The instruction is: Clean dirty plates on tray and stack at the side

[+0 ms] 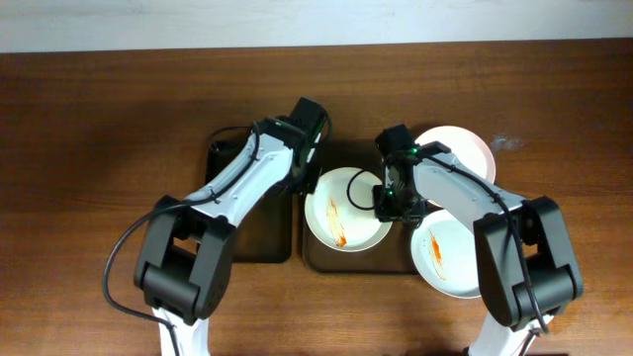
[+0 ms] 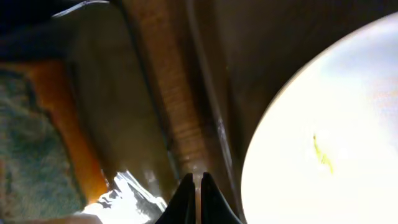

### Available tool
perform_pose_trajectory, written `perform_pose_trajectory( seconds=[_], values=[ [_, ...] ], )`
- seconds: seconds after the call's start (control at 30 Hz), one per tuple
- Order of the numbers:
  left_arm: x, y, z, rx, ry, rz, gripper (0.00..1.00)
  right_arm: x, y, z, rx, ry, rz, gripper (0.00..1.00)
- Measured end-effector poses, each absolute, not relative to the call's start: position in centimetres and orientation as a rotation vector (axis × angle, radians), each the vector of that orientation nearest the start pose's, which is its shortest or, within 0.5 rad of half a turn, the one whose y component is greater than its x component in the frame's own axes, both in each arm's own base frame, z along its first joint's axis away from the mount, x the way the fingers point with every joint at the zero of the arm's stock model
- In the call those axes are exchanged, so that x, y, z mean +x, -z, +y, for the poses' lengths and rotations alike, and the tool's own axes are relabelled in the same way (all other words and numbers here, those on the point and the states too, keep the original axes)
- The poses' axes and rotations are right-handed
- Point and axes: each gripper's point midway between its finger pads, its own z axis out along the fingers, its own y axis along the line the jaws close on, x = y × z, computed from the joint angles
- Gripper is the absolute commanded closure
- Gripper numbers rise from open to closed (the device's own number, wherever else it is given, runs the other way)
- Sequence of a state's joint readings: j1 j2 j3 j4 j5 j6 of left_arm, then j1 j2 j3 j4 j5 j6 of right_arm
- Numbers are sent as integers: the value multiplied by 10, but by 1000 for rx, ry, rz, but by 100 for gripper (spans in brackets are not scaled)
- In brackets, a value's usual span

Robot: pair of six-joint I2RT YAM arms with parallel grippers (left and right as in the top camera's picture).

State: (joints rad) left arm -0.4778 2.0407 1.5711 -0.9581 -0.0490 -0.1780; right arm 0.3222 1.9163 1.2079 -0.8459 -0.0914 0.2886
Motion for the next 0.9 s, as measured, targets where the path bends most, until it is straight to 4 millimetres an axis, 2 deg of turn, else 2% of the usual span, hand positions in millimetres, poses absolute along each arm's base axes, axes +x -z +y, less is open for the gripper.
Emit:
perform_pose_trajectory(
  seconds=[0.03, 0.1, 0.2, 0.27, 0.3, 0.33, 0.47, 0.57, 0.6, 0.73, 0.87, 0.9],
  values=[
    [377, -53, -181, 431, -7, 2972, 100, 314, -4, 122, -61, -138, 3168, 64],
    [391, -73, -164, 356, -9, 2970, 100, 316, -12, 123, -72, -137, 3179, 61],
    [408, -95, -135, 237, -10, 2962, 97, 328, -35, 127, -109, -145, 3165, 56],
    [413, -98, -115, 166, -17, 2968, 89, 328, -39, 127, -123, -142, 3170, 46],
    [417, -97, -112, 167, -14, 2955, 86, 327, -39, 126, -129, -140, 3175, 43],
    [426, -98, -111, 204, -11, 2923, 79, 327, -39, 126, -137, -139, 3176, 37],
    [436, -82, -113, 345, -26, 2906, 58, 317, -31, 117, -141, -71, 3207, 35],
    [434, -65, -105, 392, -47, 2947, 41, 313, -28, 113, -142, -40, 3218, 34],
    [434, -63, -101, 390, -51, 2956, 39, 312, -27, 112, -144, -32, 3219, 33],
    [430, -57, -79, 347, -63, 2997, 38, 313, -27, 109, -143, -9, 3215, 33],
    [414, -40, -82, 353, -11, 3049, 44, 314, -27, 108, -135, -11, 3211, 33],
    [410, -35, -83, 358, 5, 3061, 48, 315, -27, 105, -120, -11, 3212, 33]
  ],
)
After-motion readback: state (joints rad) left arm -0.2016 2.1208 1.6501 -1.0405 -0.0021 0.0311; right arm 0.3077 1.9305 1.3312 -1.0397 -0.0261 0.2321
